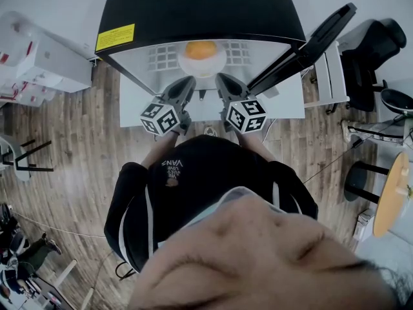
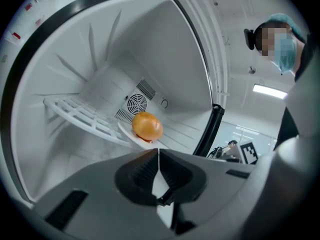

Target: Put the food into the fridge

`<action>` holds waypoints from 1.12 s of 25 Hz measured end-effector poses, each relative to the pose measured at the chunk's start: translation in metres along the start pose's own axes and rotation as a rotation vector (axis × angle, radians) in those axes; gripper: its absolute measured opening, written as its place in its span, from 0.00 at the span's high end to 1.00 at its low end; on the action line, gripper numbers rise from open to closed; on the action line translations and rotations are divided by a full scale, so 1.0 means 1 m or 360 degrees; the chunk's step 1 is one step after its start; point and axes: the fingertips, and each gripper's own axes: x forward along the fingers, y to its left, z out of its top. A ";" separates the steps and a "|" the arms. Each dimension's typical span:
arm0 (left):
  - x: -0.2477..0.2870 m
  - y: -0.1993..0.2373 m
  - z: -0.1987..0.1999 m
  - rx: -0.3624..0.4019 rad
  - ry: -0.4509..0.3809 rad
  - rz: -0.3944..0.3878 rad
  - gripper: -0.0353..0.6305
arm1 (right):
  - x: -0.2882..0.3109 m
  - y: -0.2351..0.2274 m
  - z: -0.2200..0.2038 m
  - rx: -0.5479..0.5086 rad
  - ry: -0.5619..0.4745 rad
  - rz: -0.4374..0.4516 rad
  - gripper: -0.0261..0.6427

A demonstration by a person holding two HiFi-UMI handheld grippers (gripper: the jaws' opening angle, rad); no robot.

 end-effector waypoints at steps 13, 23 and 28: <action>0.009 0.010 0.007 -0.0026 -0.0001 0.0014 0.91 | 0.014 -0.006 0.005 -0.0012 0.0010 0.0004 0.94; 0.015 0.016 0.010 -0.0038 0.0009 0.0008 0.91 | 0.023 -0.009 0.007 -0.0012 0.0021 0.0009 0.94; 0.016 0.019 0.013 -0.0047 0.0004 0.0012 0.91 | 0.027 -0.010 0.008 -0.0009 0.0022 0.0010 0.94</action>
